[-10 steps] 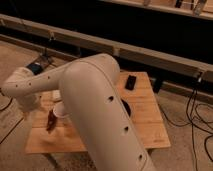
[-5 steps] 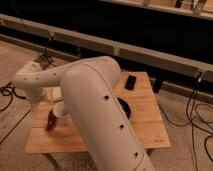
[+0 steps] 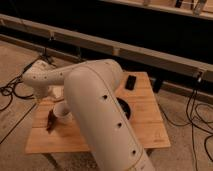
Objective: Place the white sponge in the ceramic bowl
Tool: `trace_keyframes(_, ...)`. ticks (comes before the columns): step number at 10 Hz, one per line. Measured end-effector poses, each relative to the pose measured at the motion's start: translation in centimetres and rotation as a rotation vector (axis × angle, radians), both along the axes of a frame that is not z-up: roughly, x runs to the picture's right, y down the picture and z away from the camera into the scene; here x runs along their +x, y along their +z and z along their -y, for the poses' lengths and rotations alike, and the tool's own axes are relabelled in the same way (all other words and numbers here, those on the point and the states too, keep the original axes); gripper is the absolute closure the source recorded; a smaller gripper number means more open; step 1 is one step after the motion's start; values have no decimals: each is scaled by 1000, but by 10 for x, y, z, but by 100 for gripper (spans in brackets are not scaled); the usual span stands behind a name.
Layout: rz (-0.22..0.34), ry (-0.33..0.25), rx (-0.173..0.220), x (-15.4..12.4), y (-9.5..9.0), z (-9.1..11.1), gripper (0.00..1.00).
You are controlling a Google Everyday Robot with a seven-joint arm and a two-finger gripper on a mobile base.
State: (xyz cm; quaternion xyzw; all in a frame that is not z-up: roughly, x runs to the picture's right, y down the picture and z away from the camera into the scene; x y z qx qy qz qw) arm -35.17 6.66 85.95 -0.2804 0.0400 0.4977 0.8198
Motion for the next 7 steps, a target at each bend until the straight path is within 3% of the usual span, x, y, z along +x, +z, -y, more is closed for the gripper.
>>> trace_keyframes(3, 7, -18, 31, 3, 18, 8, 35)
trace_keyframes(7, 8, -17, 29, 3, 18, 7, 35)
